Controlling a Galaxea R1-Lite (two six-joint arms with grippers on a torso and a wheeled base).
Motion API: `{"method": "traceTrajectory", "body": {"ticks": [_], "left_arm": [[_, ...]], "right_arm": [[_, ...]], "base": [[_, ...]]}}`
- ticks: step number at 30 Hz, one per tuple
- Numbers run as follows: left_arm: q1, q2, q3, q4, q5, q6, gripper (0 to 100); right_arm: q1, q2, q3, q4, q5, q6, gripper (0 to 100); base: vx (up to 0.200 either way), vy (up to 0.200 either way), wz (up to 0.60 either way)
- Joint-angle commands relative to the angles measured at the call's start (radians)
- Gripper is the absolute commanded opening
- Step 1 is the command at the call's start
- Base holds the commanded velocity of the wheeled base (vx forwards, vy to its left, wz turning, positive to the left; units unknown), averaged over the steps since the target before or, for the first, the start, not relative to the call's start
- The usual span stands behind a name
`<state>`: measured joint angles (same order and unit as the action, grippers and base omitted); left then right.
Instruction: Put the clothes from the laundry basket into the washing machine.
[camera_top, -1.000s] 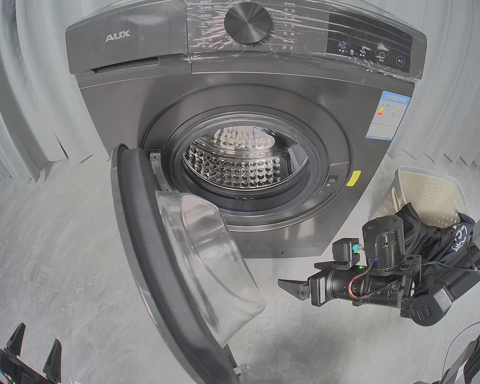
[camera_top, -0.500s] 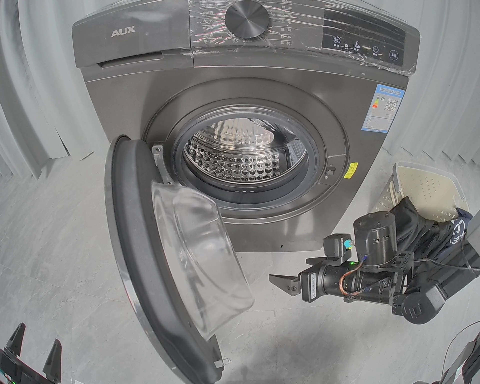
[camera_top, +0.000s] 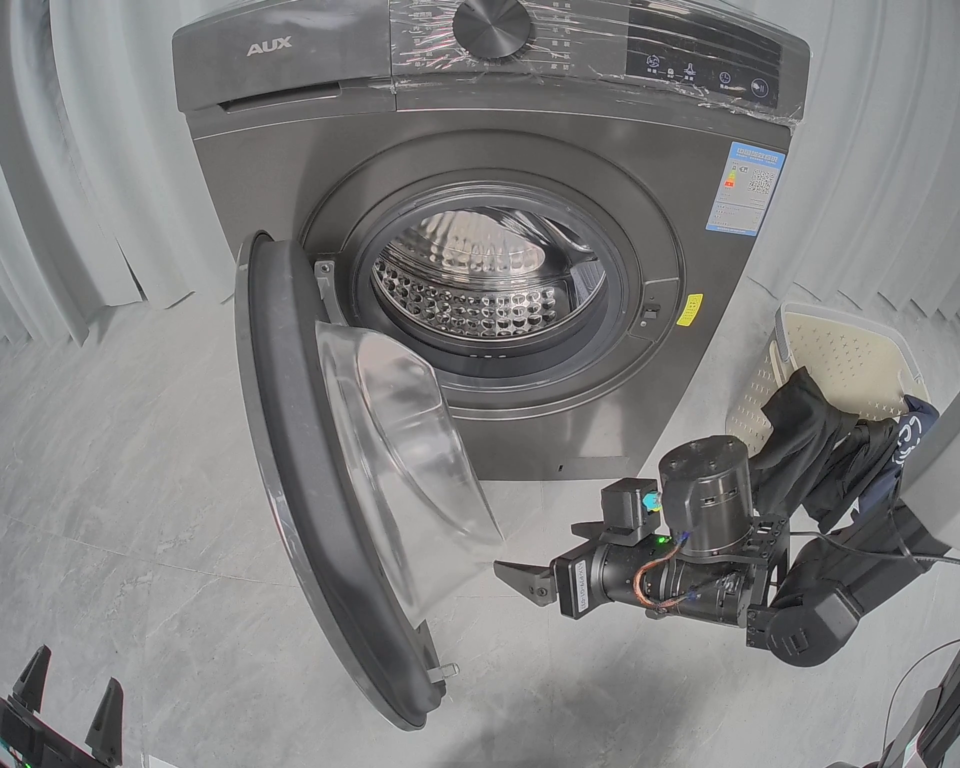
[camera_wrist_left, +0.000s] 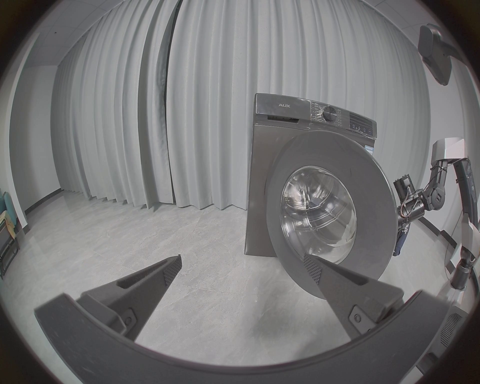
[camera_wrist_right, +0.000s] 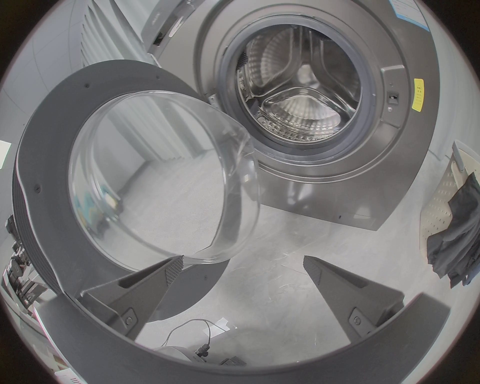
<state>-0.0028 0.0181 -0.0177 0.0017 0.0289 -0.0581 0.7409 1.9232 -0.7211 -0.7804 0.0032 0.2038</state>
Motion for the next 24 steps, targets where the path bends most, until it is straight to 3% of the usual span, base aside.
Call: {"method": "traceTrajectory", "body": {"ticks": [1, 12, 24], "left_arm": [[0.0, -0.012, 0.016, 0.0, 0.0, 0.0, 100], [0.0, -0.012, 0.016, 0.0, 0.0, 0.0, 100], [0.0, -0.012, 0.016, 0.0, 0.002, 0.0, 100]], "right_arm": [[0.006, 0.005, -0.003, -0.042, -0.002, -0.001, 100], [-0.072, 0.007, -0.029, -0.046, -0.008, -0.004, 100], [-0.015, 0.151, -0.138, -0.063, -0.011, -0.003, 100]], "base": [[0.0, 0.0, 0.0], [0.0, 0.0, 0.0], [0.0, 0.0, 0.0]]}}
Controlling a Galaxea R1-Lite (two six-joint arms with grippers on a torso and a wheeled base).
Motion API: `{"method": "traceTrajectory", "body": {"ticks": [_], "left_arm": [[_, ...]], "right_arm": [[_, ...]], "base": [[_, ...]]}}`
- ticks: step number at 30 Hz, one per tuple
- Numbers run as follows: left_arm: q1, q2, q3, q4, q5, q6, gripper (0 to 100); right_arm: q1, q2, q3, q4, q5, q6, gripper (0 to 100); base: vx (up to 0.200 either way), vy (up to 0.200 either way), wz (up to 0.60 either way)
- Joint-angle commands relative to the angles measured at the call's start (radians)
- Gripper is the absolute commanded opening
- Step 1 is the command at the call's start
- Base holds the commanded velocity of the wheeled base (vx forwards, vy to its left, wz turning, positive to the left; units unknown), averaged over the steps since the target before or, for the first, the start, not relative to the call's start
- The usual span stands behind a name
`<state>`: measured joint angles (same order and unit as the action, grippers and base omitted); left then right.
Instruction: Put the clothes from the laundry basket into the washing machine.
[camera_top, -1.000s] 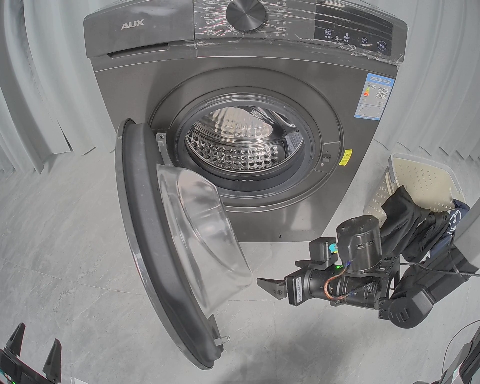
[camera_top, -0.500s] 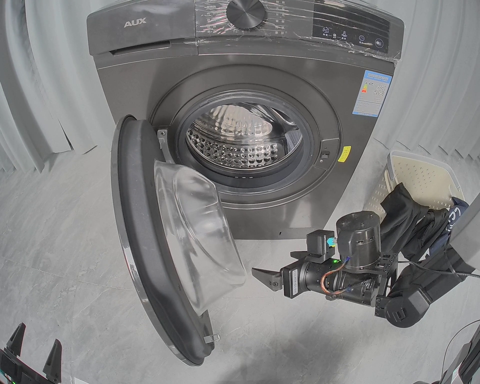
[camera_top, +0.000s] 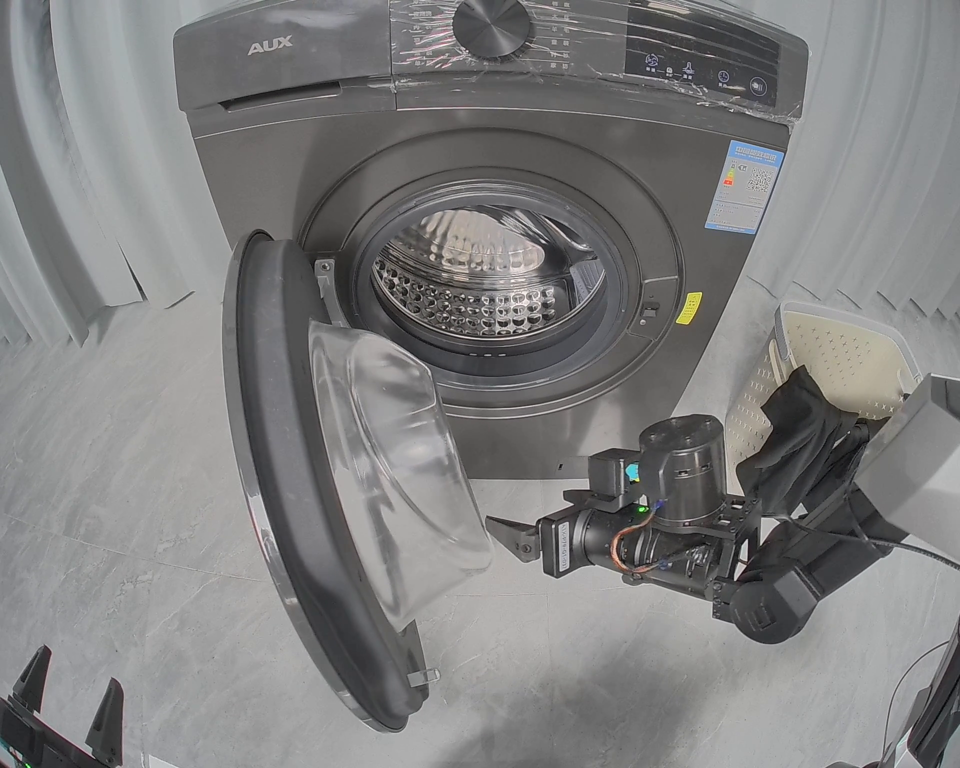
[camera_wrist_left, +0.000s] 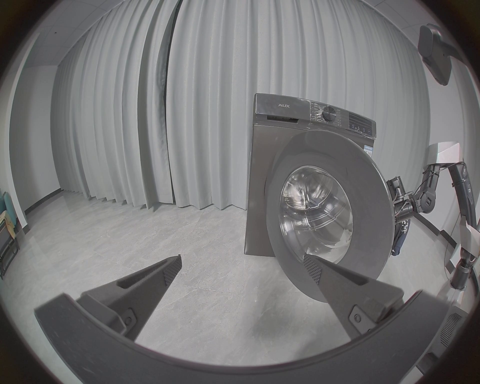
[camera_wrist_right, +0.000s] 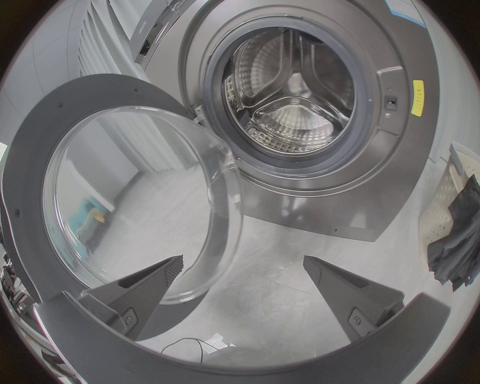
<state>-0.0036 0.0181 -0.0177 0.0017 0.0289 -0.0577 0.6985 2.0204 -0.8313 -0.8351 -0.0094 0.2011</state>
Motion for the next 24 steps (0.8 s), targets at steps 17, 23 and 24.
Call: {"method": "traceTrajectory", "body": {"ticks": [17, 23, 24], "left_arm": [[0.001, -0.012, 0.016, 0.0, 0.0, -0.001, 100], [0.001, -0.012, 0.016, 0.0, 0.0, -0.001, 100], [0.001, -0.012, 0.016, 0.0, 0.0, -0.001, 100]], "right_arm": [[0.061, 0.106, -0.126, -0.052, 0.002, -0.002, 100], [0.093, 0.175, -0.186, -0.064, -0.003, -0.002, 100], [0.104, 0.187, -0.198, -0.064, -0.008, -0.002, 100]], "base": [[0.0, 0.0, 0.0], [0.0, 0.0, 0.0], [0.0, 0.0, 0.0]]}}
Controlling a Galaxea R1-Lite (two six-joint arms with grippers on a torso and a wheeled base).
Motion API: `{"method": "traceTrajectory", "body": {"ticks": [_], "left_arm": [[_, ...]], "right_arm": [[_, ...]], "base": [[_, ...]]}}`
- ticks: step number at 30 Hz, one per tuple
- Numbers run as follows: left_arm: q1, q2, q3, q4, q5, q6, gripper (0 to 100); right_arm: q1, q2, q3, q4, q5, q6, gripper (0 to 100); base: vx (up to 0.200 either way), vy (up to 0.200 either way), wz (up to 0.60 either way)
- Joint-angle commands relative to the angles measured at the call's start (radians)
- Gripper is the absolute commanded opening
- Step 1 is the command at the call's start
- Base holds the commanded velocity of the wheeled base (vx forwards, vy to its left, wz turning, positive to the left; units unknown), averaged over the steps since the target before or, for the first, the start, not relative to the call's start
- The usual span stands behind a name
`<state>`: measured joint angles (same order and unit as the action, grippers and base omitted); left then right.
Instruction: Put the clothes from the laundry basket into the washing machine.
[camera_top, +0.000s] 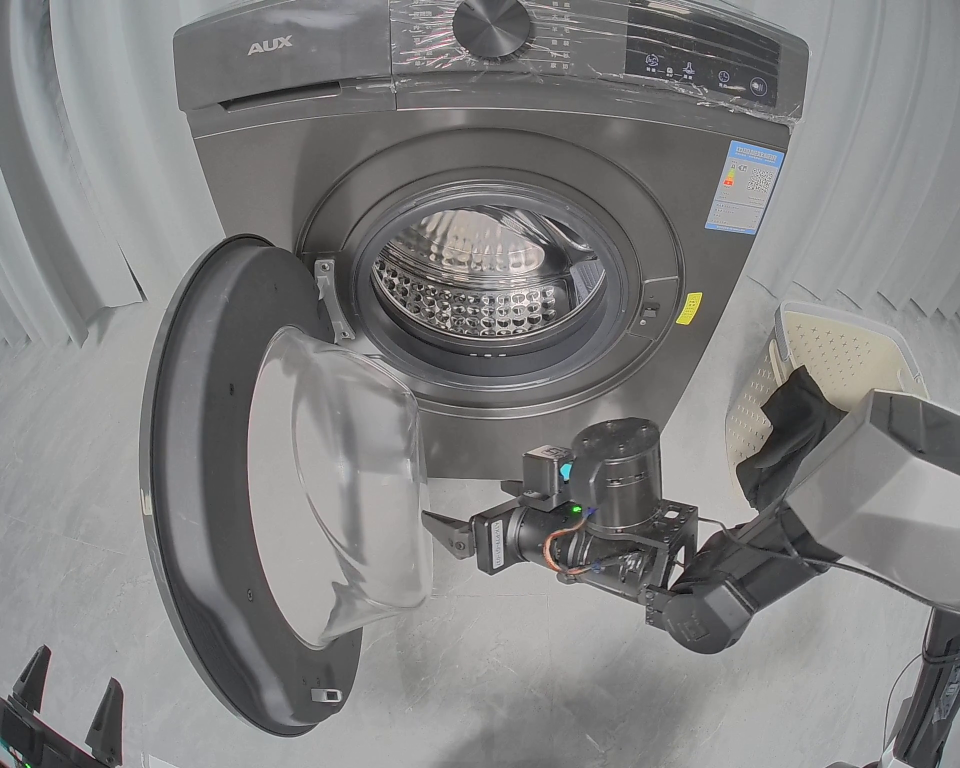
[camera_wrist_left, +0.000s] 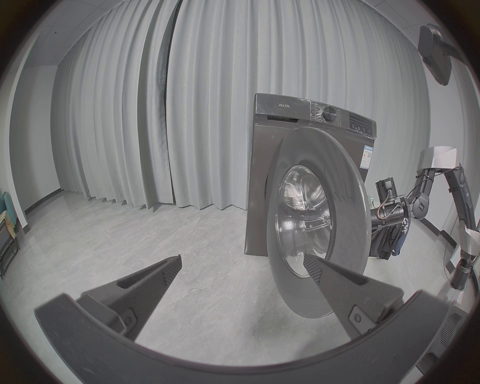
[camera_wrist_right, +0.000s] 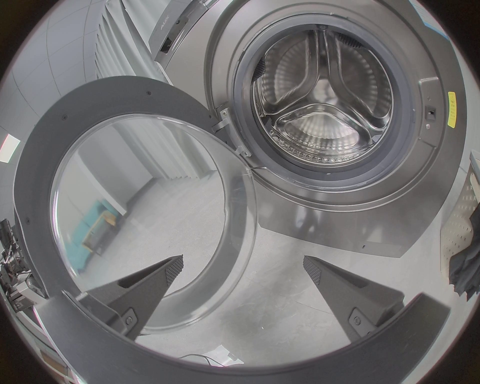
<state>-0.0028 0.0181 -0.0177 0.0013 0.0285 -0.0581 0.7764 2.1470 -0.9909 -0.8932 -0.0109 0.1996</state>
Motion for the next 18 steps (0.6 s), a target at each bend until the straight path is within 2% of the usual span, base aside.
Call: {"method": "traceTrajectory", "body": {"ticks": [1, 8, 18], "left_arm": [[0.0, -0.012, 0.016, 0.0, 0.001, 0.0, 100], [0.0, -0.012, 0.016, 0.0, 0.001, 0.0, 100], [0.0, -0.012, 0.016, 0.0, 0.001, 0.0, 100]], "right_arm": [[0.034, 0.07, -0.046, -0.007, -0.009, 0.001, 100], [0.072, 0.109, -0.111, -0.073, -0.009, 0.001, 100], [0.058, 0.111, -0.153, -0.059, -0.004, 0.0, 100]], "base": [[0.0, 0.0, 0.0], [0.0, 0.0, 0.0], [0.0, 0.0, 0.0]]}}
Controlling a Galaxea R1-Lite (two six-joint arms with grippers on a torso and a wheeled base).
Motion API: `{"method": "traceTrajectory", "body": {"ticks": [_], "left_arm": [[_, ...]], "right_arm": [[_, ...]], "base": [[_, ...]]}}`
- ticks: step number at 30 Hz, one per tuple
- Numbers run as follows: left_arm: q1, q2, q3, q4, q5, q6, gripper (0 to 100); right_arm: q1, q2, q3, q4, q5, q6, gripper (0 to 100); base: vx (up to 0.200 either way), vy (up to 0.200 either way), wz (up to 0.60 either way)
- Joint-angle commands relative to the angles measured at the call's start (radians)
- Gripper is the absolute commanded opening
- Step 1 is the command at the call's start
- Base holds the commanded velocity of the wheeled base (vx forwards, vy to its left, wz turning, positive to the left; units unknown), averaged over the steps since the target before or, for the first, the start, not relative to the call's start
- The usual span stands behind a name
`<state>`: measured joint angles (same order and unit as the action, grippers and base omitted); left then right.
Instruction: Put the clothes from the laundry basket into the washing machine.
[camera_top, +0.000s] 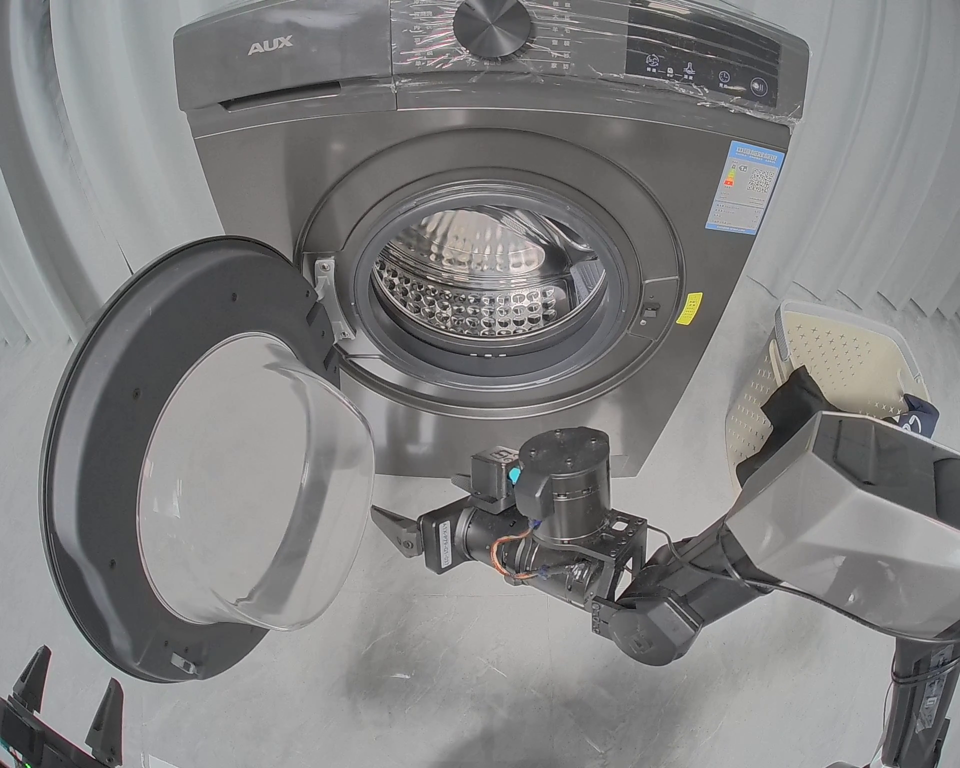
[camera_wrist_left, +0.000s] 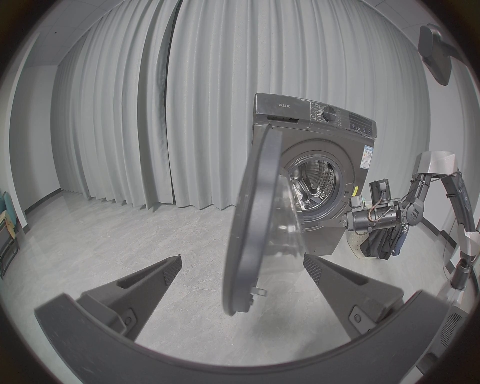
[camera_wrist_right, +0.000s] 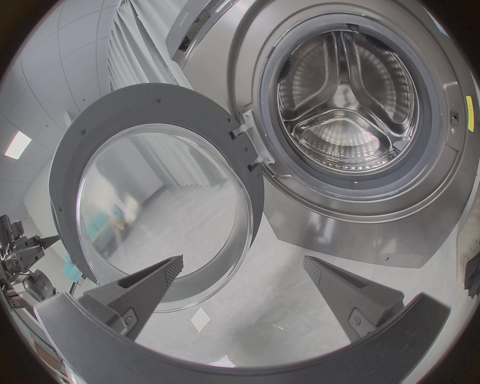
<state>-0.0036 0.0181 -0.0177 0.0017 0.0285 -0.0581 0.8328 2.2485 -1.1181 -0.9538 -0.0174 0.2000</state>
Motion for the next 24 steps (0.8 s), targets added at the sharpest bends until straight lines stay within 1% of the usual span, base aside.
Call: {"method": "traceTrajectory", "body": {"ticks": [1, 7, 14, 15, 17, 18, 19, 20, 21, 24], "left_arm": [[0.001, -0.012, 0.016, 0.0, 0.001, 0.0, 100], [0.001, -0.012, 0.016, 0.0, 0.001, 0.0, 100], [0.001, -0.012, 0.016, 0.0, 0.001, 0.0, 100], [0.001, -0.012, 0.016, 0.0, 0.001, 0.0, 100], [0.001, -0.012, 0.016, 0.0, 0.001, 0.0, 100], [0.001, -0.012, 0.016, 0.0, 0.001, 0.0, 100], [0.001, -0.012, 0.016, 0.0, 0.001, -0.002, 100], [0.001, -0.012, 0.016, 0.0, 0.001, -0.002, 100], [0.001, -0.012, 0.016, 0.0, 0.001, -0.002, 100], [0.001, -0.012, 0.016, 0.0, 0.001, -0.002, 100]], "right_arm": [[0.005, 0.011, -0.037, 0.004, 0.002, -0.001, 100], [0.017, 0.089, -0.129, 0.009, 0.004, -0.001, 100], [0.074, 0.186, -0.269, 0.033, -0.004, 0.002, 100], [0.085, 0.21, -0.304, 0.033, -0.004, 0.002, 100], [0.095, 0.243, -0.359, 0.033, -0.013, 0.004, 100], [0.103, 0.266, -0.397, 0.033, -0.026, 0.012, 100], [0.104, 0.269, -0.402, 0.033, -0.027, 0.012, 100], [0.109, 0.296, -0.45, 0.032, -0.039, 0.024, 100], [0.109, 0.301, -0.467, 0.032, -0.045, 0.029, 100], [0.101, 0.286, -0.463, 0.027, -0.05, 0.03, 100]], "base": [[0.0, 0.0, 0.0], [0.0, 0.0, 0.0], [0.0, 0.0, 0.0], [0.0, 0.0, 0.0], [0.0, 0.0, 0.0], [0.0, 0.0, 0.0], [0.0, 0.0, 0.0], [0.0, 0.0, 0.0], [0.0, 0.0, 0.0], [0.0, 0.0, 0.0]]}}
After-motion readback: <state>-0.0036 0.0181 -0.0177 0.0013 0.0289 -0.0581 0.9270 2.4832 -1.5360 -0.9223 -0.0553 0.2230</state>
